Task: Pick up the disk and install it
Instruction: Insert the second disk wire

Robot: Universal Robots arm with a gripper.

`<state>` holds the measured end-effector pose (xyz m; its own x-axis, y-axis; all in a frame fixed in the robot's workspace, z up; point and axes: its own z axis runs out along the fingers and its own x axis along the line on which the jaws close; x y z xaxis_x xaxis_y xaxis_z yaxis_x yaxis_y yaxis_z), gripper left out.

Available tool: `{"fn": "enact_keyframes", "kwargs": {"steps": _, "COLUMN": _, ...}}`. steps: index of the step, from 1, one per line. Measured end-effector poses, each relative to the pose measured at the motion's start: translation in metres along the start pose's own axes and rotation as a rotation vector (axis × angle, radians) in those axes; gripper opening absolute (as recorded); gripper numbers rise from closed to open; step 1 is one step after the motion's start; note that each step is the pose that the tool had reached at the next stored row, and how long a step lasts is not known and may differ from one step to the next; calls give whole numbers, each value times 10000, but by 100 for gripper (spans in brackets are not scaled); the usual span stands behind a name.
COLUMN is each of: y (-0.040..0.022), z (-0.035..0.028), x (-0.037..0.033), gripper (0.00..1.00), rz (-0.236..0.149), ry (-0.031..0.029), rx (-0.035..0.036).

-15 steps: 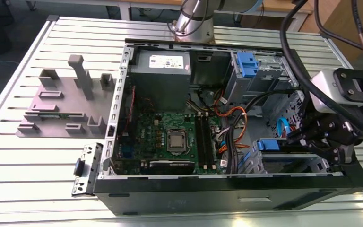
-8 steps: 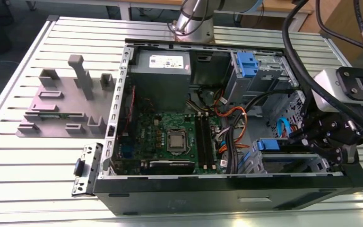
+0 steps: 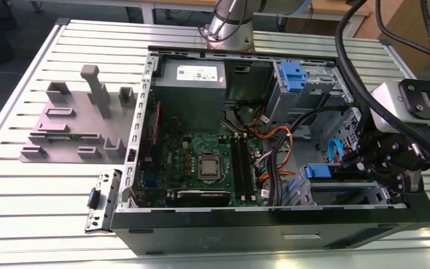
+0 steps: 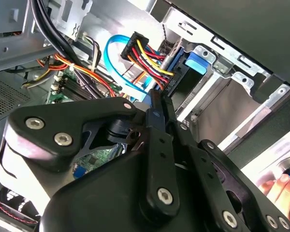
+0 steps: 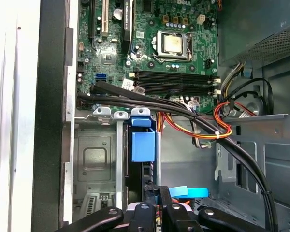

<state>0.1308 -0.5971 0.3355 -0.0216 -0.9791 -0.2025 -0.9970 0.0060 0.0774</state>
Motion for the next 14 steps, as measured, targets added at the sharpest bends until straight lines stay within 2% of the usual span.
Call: {"fn": "enact_keyframes", "kwargs": {"steps": 14, "y": -4, "z": 9, "x": 28, "gripper": 16, "rz": -8, "ry": 2, "rx": -17}}
